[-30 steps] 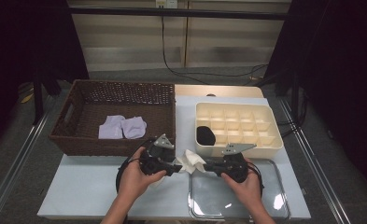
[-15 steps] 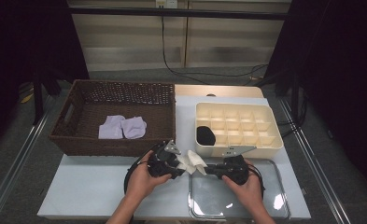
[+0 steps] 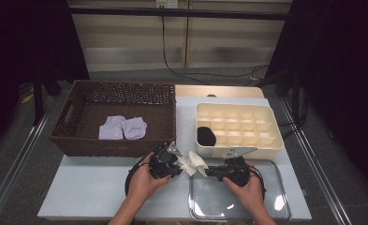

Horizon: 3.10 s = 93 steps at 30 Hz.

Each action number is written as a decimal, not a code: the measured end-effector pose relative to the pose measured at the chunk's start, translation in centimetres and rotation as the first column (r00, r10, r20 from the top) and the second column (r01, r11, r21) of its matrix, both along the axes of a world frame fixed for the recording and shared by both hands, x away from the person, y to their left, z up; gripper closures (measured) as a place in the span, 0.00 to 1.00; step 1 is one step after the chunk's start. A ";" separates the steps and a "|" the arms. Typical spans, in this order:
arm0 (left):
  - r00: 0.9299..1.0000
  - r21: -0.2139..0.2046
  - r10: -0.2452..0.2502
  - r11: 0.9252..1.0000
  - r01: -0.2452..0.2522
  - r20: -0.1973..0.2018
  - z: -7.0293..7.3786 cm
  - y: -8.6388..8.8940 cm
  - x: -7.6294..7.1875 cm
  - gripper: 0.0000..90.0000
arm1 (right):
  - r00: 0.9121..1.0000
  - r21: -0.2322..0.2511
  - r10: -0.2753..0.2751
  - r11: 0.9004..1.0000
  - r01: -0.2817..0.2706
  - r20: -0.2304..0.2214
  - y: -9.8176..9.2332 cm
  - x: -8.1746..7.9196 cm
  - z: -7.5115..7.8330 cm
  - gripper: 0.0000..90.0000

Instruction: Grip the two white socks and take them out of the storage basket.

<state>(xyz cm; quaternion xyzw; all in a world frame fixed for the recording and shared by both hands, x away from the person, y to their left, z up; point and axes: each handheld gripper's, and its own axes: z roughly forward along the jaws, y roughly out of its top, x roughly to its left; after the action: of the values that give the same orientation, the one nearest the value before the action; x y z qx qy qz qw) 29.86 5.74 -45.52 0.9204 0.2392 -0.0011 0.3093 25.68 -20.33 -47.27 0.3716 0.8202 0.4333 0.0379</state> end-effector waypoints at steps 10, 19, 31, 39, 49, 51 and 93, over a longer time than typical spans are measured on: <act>0.999 -0.086 0.017 0.996 -0.021 -0.047 1.7 0.4 -0.7 0.95 | 1.000 -0.014 0.003 1.000 -0.003 0.013 0.2 -0.3 0.7 0.81; 0.999 -0.121 0.005 0.993 -0.011 -0.053 2.8 0.6 -1.0 0.95 | 1.000 -0.052 0.008 0.999 -0.006 0.027 0.0 -0.4 0.7 0.65; 0.997 -0.123 0.001 0.992 -0.010 -0.072 2.8 0.6 -1.1 0.95 | 0.993 -0.094 0.007 0.996 0.004 0.115 0.2 -0.7 2.3 0.44; 0.997 -0.132 -0.006 0.991 -0.005 -0.078 3.4 0.3 -1.5 0.95 | 0.987 -0.121 0.051 0.992 -0.033 0.151 0.7 -1.3 2.8 0.54; 0.998 -0.234 0.000 0.972 -0.015 -0.067 5.4 1.2 -1.6 0.95 | 0.987 -0.044 0.157 0.987 -0.155 0.030 1.9 -0.9 2.4 0.82; 0.998 -0.254 0.007 0.967 -0.024 -0.067 5.9 1.6 -1.6 0.95 | 0.980 0.010 0.199 0.980 -0.199 -0.025 2.3 -0.9 2.2 0.84; 0.993 -0.195 0.026 0.980 -0.048 -0.114 3.1 -0.1 -1.5 0.96 | 0.992 -0.193 0.122 0.975 -0.112 0.044 2.3 0.8 0.6 0.77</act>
<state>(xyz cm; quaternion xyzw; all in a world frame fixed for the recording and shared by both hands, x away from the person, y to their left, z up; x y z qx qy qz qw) 28.33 5.62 -42.46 0.8789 0.2720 -0.0702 0.3854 26.49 -18.00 -46.69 0.3053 0.8770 0.3644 0.0704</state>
